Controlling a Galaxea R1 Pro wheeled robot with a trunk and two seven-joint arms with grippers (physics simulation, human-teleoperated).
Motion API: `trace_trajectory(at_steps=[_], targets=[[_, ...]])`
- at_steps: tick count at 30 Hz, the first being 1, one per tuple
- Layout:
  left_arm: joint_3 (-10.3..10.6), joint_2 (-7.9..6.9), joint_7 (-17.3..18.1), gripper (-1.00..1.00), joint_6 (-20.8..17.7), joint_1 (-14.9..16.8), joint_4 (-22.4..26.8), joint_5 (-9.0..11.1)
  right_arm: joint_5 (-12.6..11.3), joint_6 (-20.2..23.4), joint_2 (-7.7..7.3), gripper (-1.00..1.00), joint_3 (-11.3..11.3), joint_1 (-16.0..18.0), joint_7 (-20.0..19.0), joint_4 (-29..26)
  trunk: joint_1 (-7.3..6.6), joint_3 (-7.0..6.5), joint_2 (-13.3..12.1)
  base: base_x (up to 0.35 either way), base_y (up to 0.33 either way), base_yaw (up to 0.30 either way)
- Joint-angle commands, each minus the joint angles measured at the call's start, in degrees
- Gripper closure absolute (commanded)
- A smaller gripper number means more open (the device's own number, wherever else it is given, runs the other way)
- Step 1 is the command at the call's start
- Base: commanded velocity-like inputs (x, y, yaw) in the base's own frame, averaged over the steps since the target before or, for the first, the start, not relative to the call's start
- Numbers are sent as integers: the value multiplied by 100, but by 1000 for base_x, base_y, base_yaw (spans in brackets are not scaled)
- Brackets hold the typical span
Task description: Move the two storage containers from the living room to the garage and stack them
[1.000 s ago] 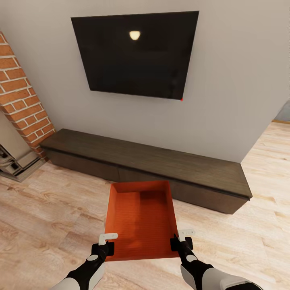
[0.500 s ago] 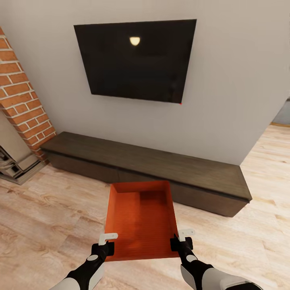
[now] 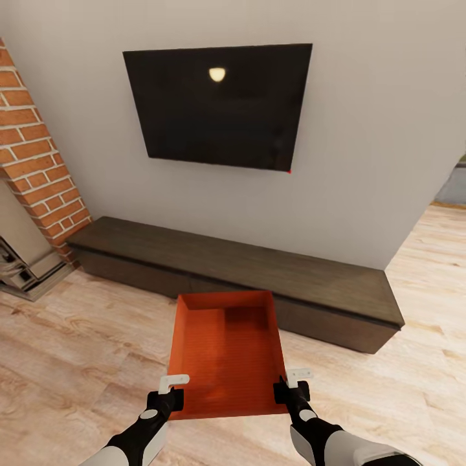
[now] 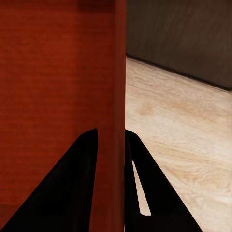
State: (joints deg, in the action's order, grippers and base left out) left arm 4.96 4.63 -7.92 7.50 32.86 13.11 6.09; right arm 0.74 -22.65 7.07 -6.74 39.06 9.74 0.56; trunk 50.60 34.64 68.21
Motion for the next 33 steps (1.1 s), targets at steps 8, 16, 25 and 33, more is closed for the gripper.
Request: trace_trajectory(at_steps=[8, 16, 25, 33], targets=[[58, -14, -66, 100, 24, 1, 8, 13, 154, 24, 5, 100, 294, 6, 20, 6, 0, -70, 3, 0, 0, 0], [58, -14, -64, 100, 24, 1, 8, 14, 154, 24, 5, 100, 295, 6, 20, 6, 0, -145, 3, 0, 0, 0], [59, -14, -68, 100, 24, 1, 8, 11, 154, 24, 5, 100, 290, 6, 20, 6, 0, -230, 3, 0, 0, 0], [59, -14, -61, 100, 24, 1, 8, 13, 155, 24, 1, 100, 296, 6, 18, 6, -66, -342, -117, 0, 0, 0]])
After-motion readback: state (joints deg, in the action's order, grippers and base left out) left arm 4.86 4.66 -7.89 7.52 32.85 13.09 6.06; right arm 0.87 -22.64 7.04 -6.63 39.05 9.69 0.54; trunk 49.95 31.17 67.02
